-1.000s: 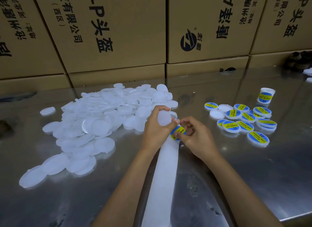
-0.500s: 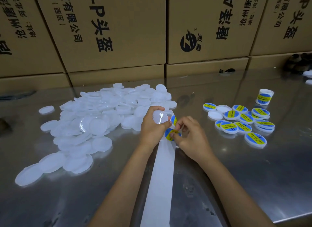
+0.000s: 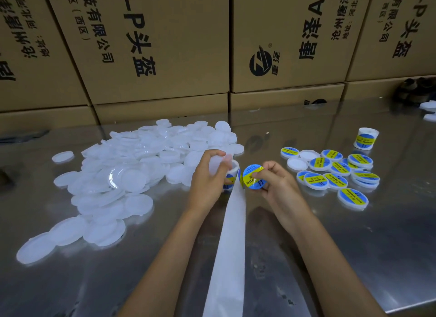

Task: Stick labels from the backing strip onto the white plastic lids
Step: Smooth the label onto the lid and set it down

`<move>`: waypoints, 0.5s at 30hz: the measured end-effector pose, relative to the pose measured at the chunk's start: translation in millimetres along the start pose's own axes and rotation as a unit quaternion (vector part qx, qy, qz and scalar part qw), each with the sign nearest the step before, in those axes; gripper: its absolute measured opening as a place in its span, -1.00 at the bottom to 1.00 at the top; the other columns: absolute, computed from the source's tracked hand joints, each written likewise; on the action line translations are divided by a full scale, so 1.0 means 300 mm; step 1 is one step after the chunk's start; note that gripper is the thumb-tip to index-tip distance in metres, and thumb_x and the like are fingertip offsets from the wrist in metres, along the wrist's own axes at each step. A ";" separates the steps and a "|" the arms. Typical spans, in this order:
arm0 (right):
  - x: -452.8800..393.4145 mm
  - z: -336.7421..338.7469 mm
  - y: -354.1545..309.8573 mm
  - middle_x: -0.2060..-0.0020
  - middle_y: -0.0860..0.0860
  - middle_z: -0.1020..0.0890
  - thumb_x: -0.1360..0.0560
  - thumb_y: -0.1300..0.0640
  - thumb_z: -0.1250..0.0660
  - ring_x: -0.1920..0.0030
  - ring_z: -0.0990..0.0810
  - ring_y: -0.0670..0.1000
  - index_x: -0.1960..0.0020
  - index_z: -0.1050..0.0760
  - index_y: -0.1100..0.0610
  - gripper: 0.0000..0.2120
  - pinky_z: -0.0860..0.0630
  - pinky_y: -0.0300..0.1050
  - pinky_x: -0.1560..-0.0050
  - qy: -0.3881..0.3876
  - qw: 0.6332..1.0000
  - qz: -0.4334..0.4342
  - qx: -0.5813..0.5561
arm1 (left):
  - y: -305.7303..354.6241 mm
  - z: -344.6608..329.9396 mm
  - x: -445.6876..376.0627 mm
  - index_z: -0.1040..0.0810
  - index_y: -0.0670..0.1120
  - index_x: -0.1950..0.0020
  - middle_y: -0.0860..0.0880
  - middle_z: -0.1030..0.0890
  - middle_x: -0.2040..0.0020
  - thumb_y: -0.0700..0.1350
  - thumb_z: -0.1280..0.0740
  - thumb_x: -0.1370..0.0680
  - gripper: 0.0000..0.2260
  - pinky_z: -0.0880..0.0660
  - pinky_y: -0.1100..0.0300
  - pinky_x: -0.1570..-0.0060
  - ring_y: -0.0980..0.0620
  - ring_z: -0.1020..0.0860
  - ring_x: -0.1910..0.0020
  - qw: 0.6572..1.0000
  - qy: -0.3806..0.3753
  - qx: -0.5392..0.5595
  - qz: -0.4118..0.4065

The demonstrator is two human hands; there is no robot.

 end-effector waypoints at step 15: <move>0.020 -0.058 -0.016 0.22 -0.05 -0.69 -0.44 0.43 -0.42 0.17 -0.67 -0.08 0.06 -0.48 0.13 -0.75 -0.55 -0.27 0.23 0.009 0.992 0.117 0.046 | 0.057 -0.046 0.030 -0.61 -0.16 -0.25 -0.28 -0.56 -0.32 -0.12 -0.07 -0.66 -0.64 -0.57 -0.05 -0.15 -0.21 -0.60 -0.15 0.905 -0.111 0.369 0.182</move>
Point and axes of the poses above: each hand's wrist, its own x-axis away from the middle knuckle, its own z-axis out of the back of the hand, y = z × x, the point moved 3 cm from there along -x, towards the middle knuckle
